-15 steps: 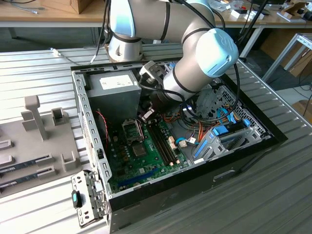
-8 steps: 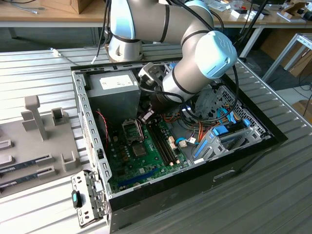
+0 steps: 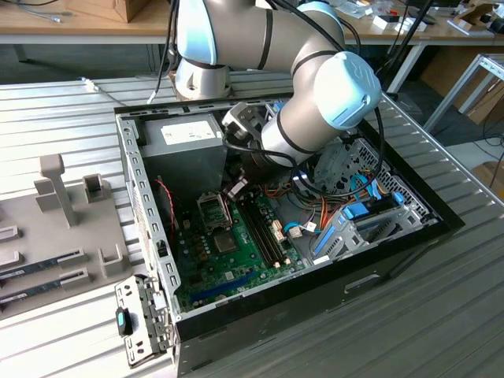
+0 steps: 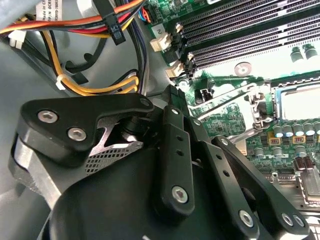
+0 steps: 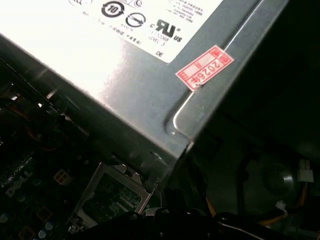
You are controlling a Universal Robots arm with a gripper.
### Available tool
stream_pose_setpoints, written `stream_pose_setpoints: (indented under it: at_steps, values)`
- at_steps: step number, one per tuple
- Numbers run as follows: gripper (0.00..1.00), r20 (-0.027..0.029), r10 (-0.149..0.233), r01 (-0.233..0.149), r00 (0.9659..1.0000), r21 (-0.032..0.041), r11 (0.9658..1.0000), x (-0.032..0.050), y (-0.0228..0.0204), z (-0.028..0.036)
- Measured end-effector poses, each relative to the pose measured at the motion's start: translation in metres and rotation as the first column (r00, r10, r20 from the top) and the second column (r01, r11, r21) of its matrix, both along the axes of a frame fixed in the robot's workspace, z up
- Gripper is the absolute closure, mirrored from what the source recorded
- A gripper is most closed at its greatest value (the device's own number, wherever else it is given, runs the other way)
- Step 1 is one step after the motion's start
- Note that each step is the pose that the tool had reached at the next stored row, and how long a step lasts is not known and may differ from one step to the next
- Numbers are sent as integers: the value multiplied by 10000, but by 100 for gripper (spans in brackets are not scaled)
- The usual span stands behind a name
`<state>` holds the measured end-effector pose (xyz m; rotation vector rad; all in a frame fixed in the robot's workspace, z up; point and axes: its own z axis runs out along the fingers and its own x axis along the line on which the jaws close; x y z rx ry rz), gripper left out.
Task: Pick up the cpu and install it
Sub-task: 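Close the cpu cover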
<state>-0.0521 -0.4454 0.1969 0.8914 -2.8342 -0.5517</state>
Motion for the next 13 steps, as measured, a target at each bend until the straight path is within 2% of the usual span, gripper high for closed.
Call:
stream_pose_setpoints:
  at_steps: [7,10,13]
  values:
    - [89,12,8,-8,10000,9,10000,-37,-19,13]
    - [89,24,7,-7,10000,30,10000,-85,-31,17]
    - [89,24,13,-13,10000,40,10000,-86,-47,29]
